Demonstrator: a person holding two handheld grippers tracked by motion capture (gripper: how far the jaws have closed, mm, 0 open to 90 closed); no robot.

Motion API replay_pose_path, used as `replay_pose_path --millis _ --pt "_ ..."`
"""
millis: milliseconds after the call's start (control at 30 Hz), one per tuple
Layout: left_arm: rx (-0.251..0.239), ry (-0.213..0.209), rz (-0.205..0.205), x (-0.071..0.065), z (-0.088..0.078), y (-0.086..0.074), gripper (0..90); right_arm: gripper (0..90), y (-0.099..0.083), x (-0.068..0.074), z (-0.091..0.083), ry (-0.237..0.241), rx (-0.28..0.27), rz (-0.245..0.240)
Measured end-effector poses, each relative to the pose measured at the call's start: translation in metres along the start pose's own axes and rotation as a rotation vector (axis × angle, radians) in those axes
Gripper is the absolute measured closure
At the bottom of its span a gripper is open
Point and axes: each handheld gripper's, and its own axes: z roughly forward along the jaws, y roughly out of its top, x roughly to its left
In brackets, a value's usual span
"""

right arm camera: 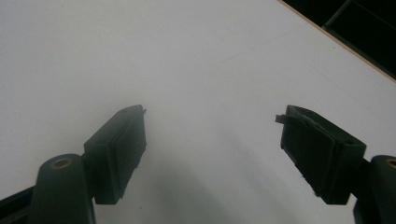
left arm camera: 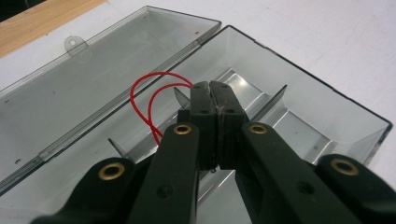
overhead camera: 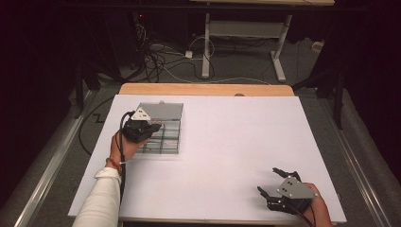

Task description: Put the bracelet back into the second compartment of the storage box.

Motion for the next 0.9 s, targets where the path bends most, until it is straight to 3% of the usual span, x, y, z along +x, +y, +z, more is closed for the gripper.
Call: replay_pose_path --millis 400,900 --pt "0.024 0.006 -0.021 0.0024 0.0049 -0.0019 85.9 23.2 -0.0001 0.0013 0.001 0.011 0.005 -0.006" --pt "0.035 0.04 0.0 0.0003 0.0079 0.0048 85.9 23.2 -0.0005 0.002 0.0026 0.016 0.015 -0.015"
